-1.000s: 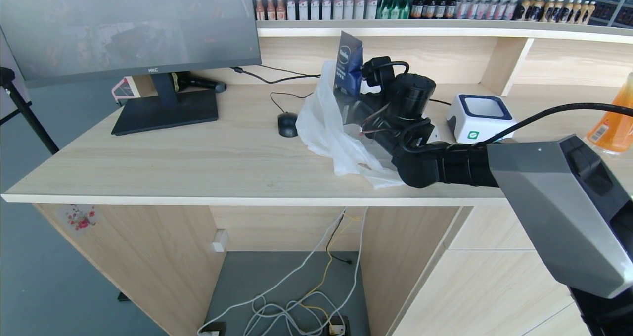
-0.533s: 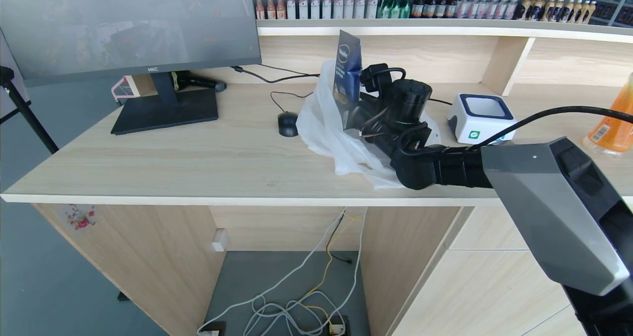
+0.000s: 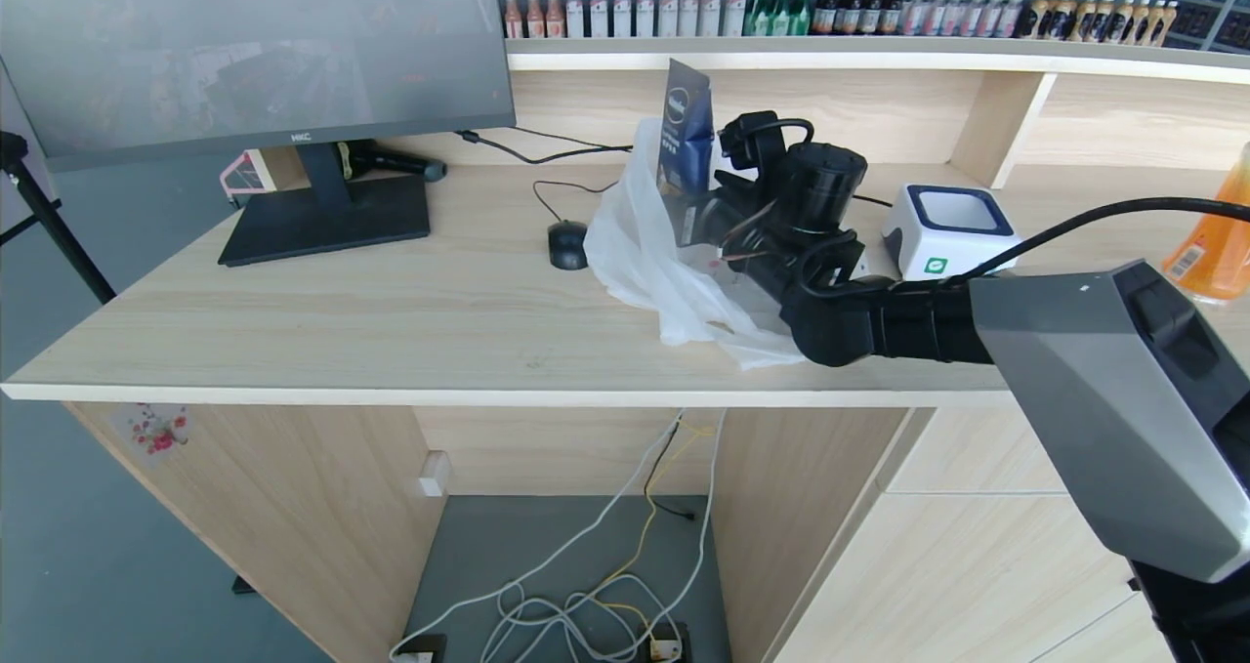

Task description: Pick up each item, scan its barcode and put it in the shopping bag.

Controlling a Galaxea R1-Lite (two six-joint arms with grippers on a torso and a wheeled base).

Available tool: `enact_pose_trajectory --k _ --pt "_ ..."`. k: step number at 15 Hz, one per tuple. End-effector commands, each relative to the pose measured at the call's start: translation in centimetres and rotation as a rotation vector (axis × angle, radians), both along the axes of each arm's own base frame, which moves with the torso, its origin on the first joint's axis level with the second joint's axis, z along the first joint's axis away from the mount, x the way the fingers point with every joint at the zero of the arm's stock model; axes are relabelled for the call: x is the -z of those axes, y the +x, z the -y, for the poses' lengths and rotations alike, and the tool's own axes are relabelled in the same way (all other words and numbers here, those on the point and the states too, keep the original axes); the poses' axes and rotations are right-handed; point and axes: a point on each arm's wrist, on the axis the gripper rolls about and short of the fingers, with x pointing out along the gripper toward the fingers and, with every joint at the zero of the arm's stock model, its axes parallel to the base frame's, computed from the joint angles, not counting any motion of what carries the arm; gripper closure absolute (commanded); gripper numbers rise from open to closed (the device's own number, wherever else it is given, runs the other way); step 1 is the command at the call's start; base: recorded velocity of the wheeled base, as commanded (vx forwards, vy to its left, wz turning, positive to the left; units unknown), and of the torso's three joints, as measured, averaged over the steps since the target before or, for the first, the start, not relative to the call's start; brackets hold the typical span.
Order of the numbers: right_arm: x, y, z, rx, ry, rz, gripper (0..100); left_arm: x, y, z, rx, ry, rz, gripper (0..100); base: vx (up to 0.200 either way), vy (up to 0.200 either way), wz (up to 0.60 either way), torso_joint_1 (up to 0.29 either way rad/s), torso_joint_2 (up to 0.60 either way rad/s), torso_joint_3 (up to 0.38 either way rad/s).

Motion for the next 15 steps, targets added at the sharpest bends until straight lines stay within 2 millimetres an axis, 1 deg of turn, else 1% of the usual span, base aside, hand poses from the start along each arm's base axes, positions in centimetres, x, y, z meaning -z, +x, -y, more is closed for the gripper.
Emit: enact_pose_trajectory --k 1,4,6,7,8,9,10,11,12,13,14,15 --pt "-1.8 -1.0 0.5 0.002 0.010 0.023 0 0.0 0.0 0.0 0.000 0.000 0.001 100 0.000 0.000 0.00 0.000 0.00 0.000" --pt "-2.5 -3.1 1.8 0.016 -0.004 -0.014 0 0.0 0.0 0.0 0.000 0.000 -0.001 100 0.000 0.000 0.00 0.000 0.00 0.000" --pt "-3.0 -5.1 2.6 0.013 0.008 0.010 0 0.0 0.0 0.0 0.000 0.000 0.001 100 0.000 0.000 0.00 0.000 0.00 0.000" --pt "-3.0 -5.8 2.9 0.012 0.009 0.012 0 0.0 0.0 0.0 0.000 0.000 0.001 100 0.000 0.000 0.00 0.000 0.00 0.000" --pt "-3.1 -7.2 3.5 0.012 0.007 0.006 0 0.0 0.0 0.0 0.000 0.000 -0.001 100 0.000 0.000 0.00 0.000 0.00 0.000" --pt "-3.1 -9.8 5.0 0.012 -0.004 -0.014 0 0.0 0.0 0.0 0.000 0.000 -0.001 100 0.000 0.000 0.00 0.000 0.00 0.000" --pt "-3.0 -10.6 5.3 0.012 -0.006 -0.018 0 0.0 0.0 0.0 0.000 0.000 -0.001 100 0.000 0.000 0.00 0.000 0.00 0.000" --pt "-2.9 -12.2 6.1 0.010 -0.006 -0.017 0 0.0 0.0 0.0 0.000 0.000 0.001 100 0.000 0.000 0.00 0.000 0.00 0.000" --pt "-2.4 -14.9 6.9 -0.010 0.008 0.005 0 0.0 0.0 0.0 0.000 0.000 -0.001 100 0.000 0.000 0.00 0.000 0.00 0.000" --pt "-2.2 -15.8 6.9 -0.022 0.015 0.014 0 0.0 0.0 0.0 0.000 0.000 0.001 100 0.000 0.000 0.00 0.000 0.00 0.000" --pt "-0.7 -18.5 7.5 -0.049 0.027 0.035 0 0.0 0.0 0.0 0.000 0.000 0.001 100 0.000 0.000 0.00 0.000 0.00 0.000" --pt "0.6 -20.4 8.3 -0.055 0.039 0.058 0 0.0 0.0 0.0 0.000 0.000 -0.001 100 0.000 0.000 0.00 0.000 0.00 0.000"
